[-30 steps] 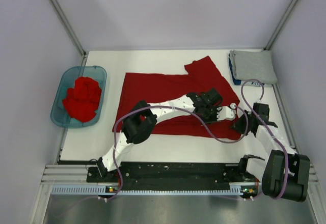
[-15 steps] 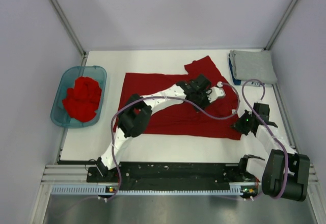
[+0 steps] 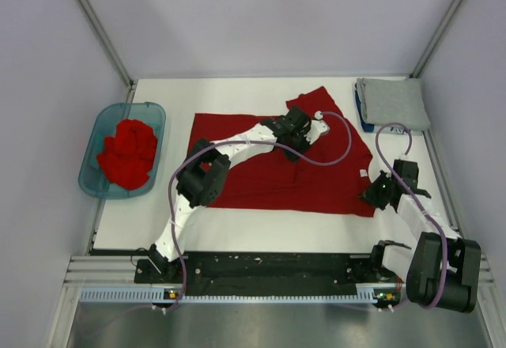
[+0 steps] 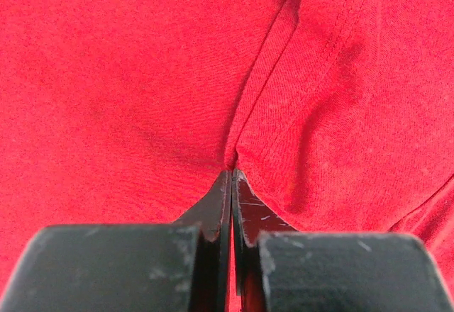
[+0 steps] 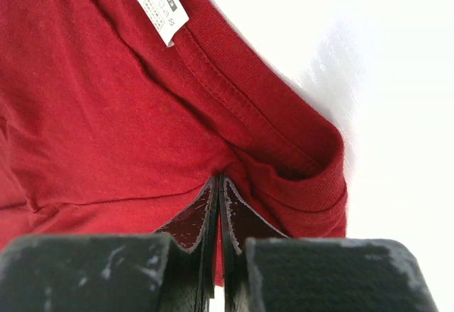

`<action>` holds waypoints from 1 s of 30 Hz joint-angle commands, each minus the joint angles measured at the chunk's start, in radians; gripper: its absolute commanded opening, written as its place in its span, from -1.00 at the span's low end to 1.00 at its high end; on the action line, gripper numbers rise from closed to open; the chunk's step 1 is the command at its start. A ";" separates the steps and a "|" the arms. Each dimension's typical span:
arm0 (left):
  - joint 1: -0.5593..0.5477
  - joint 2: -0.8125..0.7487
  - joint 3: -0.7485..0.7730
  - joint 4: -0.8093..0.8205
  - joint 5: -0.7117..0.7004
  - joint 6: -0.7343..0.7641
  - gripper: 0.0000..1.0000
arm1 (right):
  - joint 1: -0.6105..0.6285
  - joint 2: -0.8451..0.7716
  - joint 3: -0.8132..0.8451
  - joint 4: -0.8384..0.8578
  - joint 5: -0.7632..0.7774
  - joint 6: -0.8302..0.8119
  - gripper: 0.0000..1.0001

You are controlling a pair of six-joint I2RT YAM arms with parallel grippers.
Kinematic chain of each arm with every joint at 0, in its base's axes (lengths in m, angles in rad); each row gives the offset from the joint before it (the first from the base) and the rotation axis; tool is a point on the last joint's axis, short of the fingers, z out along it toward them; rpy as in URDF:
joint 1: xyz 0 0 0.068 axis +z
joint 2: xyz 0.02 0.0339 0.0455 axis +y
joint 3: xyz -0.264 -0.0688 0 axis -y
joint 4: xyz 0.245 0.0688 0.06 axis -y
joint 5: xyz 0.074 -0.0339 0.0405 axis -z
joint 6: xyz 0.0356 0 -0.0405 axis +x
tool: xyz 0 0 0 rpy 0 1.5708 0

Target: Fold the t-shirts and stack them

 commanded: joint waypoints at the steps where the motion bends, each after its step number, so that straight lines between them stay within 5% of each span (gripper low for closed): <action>1: -0.004 -0.031 0.006 0.035 -0.046 -0.019 -1.00 | -0.015 0.006 -0.020 0.010 0.068 -0.007 -1.00; 9: 0.002 -0.104 -0.059 0.089 -0.216 0.001 -1.00 | -0.016 -0.004 -0.017 0.005 0.079 -0.009 -1.00; 12: 0.002 -0.121 -0.055 0.075 -0.188 0.021 -0.64 | -0.015 -0.055 -0.014 0.000 0.080 -0.023 -1.00; 16: 0.002 -0.175 -0.035 0.039 -0.187 0.073 -0.22 | 0.008 -0.199 0.037 -0.062 0.134 -0.024 -0.64; 21: 0.003 -0.328 -0.070 -0.023 -0.213 0.213 0.05 | 0.111 -0.232 0.266 -0.251 0.240 -0.096 -0.36; 24: 0.009 -0.443 -0.167 -0.055 -0.231 0.303 0.20 | 0.163 -0.204 0.385 -0.372 0.295 -0.190 0.12; 27: 0.031 -0.567 -0.277 -0.121 -0.234 0.363 0.23 | 0.169 -0.224 0.422 -0.405 0.303 -0.216 0.97; 30: 0.104 -0.702 -0.398 -0.188 -0.098 0.388 0.25 | 0.166 -0.235 0.401 -0.317 0.205 -0.250 0.97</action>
